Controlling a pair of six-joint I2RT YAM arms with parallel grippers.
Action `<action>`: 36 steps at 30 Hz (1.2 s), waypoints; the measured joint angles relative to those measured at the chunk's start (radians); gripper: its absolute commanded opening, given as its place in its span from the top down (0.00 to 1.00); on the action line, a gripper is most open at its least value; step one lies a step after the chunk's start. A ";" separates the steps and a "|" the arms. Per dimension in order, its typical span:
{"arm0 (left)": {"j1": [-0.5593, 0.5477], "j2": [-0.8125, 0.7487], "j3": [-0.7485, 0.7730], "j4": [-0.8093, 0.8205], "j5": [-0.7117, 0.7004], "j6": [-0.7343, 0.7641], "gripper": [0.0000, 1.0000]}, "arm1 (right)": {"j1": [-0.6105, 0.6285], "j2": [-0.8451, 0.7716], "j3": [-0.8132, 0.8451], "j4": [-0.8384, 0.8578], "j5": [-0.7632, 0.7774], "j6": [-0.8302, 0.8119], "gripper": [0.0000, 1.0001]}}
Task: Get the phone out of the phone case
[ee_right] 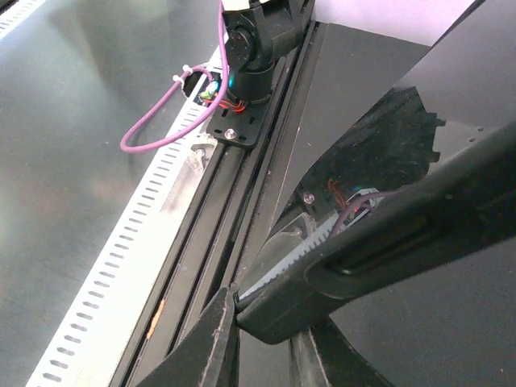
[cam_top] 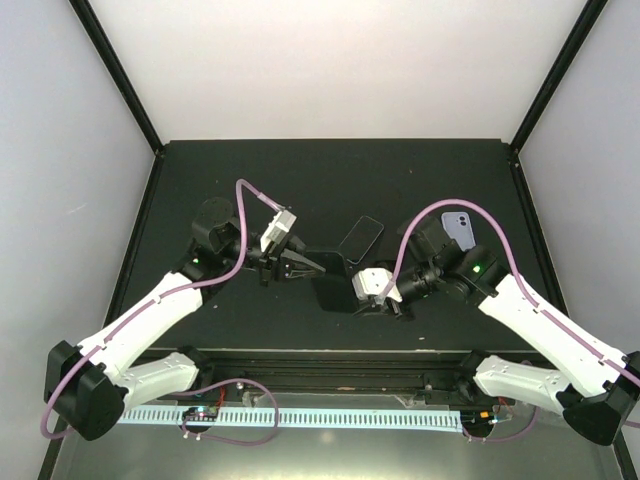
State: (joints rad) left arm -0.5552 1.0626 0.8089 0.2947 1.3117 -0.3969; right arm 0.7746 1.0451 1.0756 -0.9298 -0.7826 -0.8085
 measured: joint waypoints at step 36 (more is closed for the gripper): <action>-0.004 0.023 0.007 -0.035 -0.067 0.071 0.98 | -0.175 0.083 -0.005 0.126 0.106 0.194 0.77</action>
State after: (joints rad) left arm -0.5594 1.0859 0.8162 0.2596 1.2446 -0.3264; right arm 0.5991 1.1282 1.0706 -0.8036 -0.6762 -0.6144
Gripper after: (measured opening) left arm 0.120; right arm 0.195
